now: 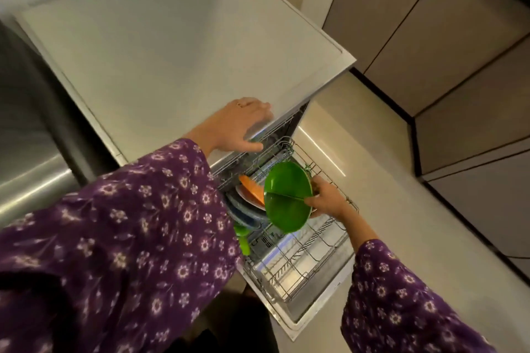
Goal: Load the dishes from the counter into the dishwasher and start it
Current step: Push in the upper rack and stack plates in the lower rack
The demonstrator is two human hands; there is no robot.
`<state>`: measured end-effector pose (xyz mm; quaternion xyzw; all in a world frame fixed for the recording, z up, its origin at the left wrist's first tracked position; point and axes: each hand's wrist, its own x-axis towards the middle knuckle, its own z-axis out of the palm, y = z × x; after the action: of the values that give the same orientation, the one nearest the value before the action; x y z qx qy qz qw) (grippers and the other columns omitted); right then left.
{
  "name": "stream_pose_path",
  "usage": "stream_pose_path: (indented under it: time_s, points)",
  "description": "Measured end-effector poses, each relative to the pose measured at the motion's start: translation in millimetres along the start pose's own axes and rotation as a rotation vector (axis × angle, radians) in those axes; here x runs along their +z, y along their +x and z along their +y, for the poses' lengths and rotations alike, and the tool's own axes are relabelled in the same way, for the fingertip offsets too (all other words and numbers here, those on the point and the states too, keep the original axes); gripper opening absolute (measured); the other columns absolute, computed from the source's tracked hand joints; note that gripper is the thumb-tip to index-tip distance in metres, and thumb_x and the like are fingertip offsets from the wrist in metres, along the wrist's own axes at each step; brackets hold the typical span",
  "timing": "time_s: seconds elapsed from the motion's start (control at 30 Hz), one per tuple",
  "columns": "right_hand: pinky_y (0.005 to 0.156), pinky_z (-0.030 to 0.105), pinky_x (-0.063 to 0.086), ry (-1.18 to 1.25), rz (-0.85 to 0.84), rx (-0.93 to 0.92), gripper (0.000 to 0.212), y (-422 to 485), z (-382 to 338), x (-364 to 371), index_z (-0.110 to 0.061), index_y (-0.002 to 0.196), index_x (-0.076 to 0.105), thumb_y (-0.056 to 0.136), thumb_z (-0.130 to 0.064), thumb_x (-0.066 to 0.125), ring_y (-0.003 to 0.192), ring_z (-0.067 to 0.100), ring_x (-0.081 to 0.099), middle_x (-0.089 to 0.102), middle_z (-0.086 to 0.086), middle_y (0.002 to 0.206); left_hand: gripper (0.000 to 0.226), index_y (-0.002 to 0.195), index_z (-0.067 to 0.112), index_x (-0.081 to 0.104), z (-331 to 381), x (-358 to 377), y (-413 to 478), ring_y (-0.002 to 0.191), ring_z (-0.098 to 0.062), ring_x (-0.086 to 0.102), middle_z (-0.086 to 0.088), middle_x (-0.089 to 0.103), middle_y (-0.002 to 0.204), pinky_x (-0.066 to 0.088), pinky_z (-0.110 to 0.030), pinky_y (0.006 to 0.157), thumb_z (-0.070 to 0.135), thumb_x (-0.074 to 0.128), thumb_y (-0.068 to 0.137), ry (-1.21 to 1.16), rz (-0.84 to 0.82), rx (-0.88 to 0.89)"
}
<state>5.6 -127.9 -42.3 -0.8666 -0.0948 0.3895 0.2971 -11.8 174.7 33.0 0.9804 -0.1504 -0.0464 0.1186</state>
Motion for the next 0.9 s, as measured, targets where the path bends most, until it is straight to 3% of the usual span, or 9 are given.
stream_pose_path:
  time_s: [0.1, 0.2, 0.33, 0.47, 0.63, 0.9]
  points:
    - [0.066, 0.051, 0.056, -0.099, 0.112, -0.018, 0.037, 44.5, 16.4, 17.2, -0.006, 0.112, 0.046, 0.079, -0.011, 0.062, 0.082, 0.033, 0.063, 0.06, 0.015, 0.098, 0.076, 0.145, 0.018, 0.035, -8.8, 16.5, 0.0, 0.14, -0.018, 0.026, -0.002, 0.031, 0.153, 0.02, -0.036, 0.116, 0.053, 0.055, 0.081, -0.151, 0.064, -0.013]
    - [0.064, 0.037, 0.053, -0.246, 0.132, -0.001, 0.035, 81.5, 21.8, 31.7, -0.006, 0.113, 0.041, 0.084, -0.008, 0.06, 0.075, 0.025, 0.058, 0.059, 0.01, 0.091, 0.072, 0.142, 0.013, 0.04, -14.1, 18.0, 2.7, 0.14, -0.016, 0.029, -0.005, 0.037, 0.15, 0.019, -0.031, 0.117, 0.04, 0.063, 0.08, -0.214, 0.134, -0.011]
    - [0.066, 0.041, 0.054, -0.473, 0.1, -0.066, 0.035, 139.9, 41.3, 53.1, -0.01, 0.115, 0.037, 0.089, -0.02, 0.058, 0.083, 0.032, 0.063, 0.06, 0.012, 0.1, 0.066, 0.138, 0.015, 0.044, -17.1, 18.6, 2.8, 0.141, -0.014, 0.025, -0.004, 0.038, 0.148, 0.015, -0.024, 0.116, 0.041, 0.06, 0.079, -0.23, 0.141, -0.014]
    - [0.064, 0.045, 0.054, -0.551, 0.125, -0.175, 0.029, 198.2, 58.4, 81.4, -0.013, 0.108, 0.032, 0.092, -0.027, 0.052, 0.078, 0.034, 0.065, 0.063, 0.015, 0.097, 0.064, 0.135, 0.012, 0.047, -16.6, 15.3, 3.2, 0.143, -0.019, 0.023, -0.008, 0.039, 0.147, 0.017, -0.028, 0.117, 0.04, 0.062, 0.08, -0.261, 0.129, -0.025]
    - [0.069, 0.041, 0.051, -0.699, 0.113, -0.193, 0.027, 244.5, 57.1, 105.7, -0.004, 0.122, 0.038, 0.096, -0.013, 0.039, 0.089, 0.034, 0.066, 0.061, 0.016, 0.107, 0.058, 0.13, 0.008, 0.052, -18.9, 14.8, 3.6, 0.142, -0.024, 0.024, -0.011, 0.041, 0.143, 0.022, -0.037, 0.117, 0.031, 0.067, 0.079, -0.285, 0.115, -0.014]
    - [0.054, 0.033, 0.04, -0.66, 0.163, -0.114, 0.026, 263.0, 65.5, 124.2, 0.0, 0.12, 0.037, 0.097, -0.012, 0.041, 0.08, 0.031, 0.066, 0.06, 0.017, 0.102, 0.054, 0.126, 0.005, 0.054, -18.8, 13.2, 4.0, 0.141, -0.027, 0.028, -0.013, 0.045, 0.139, 0.026, -0.042, 0.114, 0.024, 0.07, 0.077, -0.326, 0.085, -0.045]
